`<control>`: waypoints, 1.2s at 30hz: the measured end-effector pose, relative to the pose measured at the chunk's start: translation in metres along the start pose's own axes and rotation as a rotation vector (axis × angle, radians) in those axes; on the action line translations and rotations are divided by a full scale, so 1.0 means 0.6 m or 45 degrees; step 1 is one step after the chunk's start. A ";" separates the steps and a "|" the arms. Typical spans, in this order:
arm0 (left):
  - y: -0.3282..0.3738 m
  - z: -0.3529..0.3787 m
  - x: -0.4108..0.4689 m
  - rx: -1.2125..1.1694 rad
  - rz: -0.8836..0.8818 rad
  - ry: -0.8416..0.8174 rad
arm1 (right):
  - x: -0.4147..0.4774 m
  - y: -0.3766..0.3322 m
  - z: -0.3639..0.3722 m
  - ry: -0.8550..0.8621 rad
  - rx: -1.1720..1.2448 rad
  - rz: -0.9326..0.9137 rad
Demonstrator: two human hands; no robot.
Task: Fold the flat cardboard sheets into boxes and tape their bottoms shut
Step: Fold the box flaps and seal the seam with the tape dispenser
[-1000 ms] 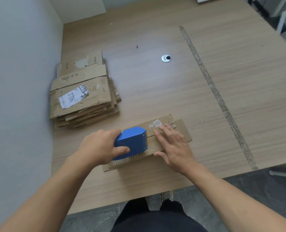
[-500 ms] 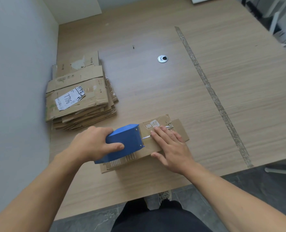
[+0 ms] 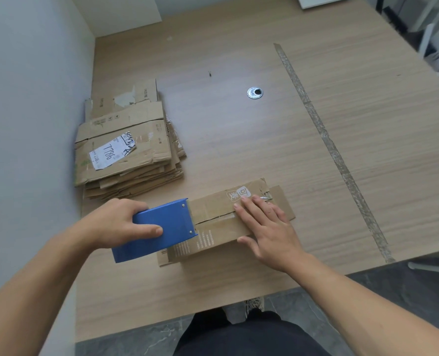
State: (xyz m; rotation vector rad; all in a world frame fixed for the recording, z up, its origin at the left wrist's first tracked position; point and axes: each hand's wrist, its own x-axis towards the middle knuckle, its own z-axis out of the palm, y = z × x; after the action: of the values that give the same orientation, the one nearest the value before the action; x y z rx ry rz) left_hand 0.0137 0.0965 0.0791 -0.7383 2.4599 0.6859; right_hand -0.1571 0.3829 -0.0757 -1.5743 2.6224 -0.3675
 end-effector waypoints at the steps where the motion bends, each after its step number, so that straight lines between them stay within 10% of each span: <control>1: -0.011 -0.002 -0.005 -0.025 -0.021 -0.018 | 0.000 0.000 0.000 0.013 -0.001 -0.004; 18: -0.149 0.009 -0.045 -0.506 -0.160 -0.189 | 0.001 -0.005 -0.004 -0.053 -0.103 -0.013; 36: -0.173 0.035 0.019 -0.374 -0.174 -0.315 | 0.003 -0.015 -0.025 -0.192 -0.059 0.049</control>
State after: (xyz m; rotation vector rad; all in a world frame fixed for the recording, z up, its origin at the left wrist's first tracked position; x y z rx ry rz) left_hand 0.0743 0.0288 0.0230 -0.8640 2.0888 1.0322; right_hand -0.1531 0.3796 -0.0590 -1.4977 2.5596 -0.1792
